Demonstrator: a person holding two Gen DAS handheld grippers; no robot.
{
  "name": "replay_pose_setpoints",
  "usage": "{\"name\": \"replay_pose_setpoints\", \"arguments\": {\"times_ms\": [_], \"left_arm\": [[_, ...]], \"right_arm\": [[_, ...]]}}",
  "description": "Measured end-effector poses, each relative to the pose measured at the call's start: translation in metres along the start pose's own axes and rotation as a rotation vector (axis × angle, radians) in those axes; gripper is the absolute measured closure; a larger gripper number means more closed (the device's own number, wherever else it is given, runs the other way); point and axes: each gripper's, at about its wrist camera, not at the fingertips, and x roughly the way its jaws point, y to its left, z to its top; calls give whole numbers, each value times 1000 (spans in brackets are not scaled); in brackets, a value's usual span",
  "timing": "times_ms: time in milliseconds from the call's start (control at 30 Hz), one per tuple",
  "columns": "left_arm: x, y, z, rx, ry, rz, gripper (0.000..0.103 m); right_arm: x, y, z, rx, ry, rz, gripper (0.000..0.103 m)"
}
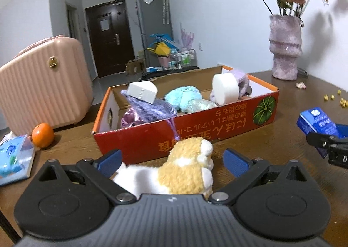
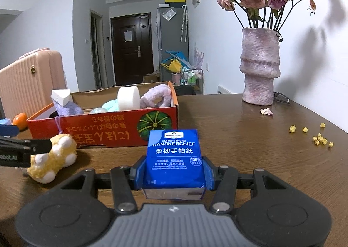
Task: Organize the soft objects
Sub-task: 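Grasp the blue tissue pack with the right gripper while the left gripper grasps the alpaca plush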
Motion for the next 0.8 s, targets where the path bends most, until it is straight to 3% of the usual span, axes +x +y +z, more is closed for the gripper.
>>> {"name": "replay_pose_setpoints", "arguments": {"times_ms": [367,533,600,800], "left_arm": [[42,1,-4,54,125,-54,12],[43,-2,-10,64,119,-43,14],[43,-6,-12,87,116,-27,22],[34,-13,-16,110,101,-23,36]], "right_arm": [[8,-1,2,6,11,-13,52],[9,-2,2,12,15,-8,52],[8,-3,2,13,16,-5,52],[7,-4,2,19,18,7,52]]}}
